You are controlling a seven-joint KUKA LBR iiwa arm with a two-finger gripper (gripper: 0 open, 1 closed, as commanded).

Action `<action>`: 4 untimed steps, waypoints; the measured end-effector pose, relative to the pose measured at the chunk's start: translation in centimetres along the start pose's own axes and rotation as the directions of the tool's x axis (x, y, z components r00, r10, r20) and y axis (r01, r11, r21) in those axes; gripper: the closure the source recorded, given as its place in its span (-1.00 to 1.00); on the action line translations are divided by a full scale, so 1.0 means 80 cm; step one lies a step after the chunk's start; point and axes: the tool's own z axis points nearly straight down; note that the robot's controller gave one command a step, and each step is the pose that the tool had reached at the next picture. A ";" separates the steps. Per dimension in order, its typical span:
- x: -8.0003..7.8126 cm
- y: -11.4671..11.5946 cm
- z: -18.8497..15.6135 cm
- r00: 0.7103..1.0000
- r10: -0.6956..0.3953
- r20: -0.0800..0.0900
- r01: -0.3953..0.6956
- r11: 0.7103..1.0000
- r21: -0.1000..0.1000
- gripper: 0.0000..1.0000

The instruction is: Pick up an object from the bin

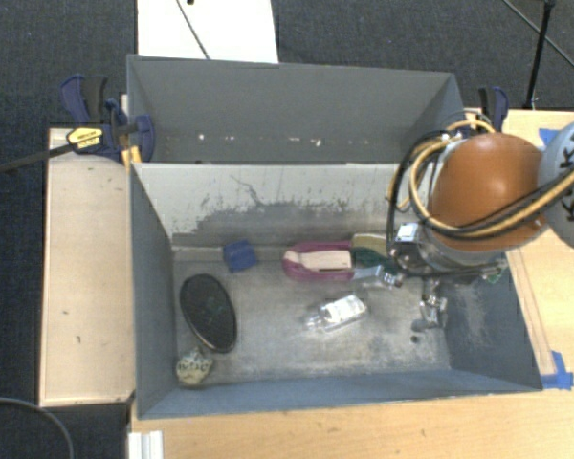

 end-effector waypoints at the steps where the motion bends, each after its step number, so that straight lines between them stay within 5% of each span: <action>1: -0.068 0.006 0.055 1.000 0.028 0.000 -0.028 1.000 0.000 -1.00; 2: -0.064 0.002 0.051 1.000 0.031 -0.001 -0.031 1.000 0.005 1.00; 3: -0.064 0.002 0.052 1.000 0.030 -0.002 -0.030 1.000 0.005 -1.00; 4: -0.084 0.025 0.076 0.953 -0.303 -0.005 0.303 0.953 -0.002 -1.00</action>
Offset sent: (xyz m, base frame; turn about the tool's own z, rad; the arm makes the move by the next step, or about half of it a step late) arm 0.0231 0.0446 -0.0418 0.0330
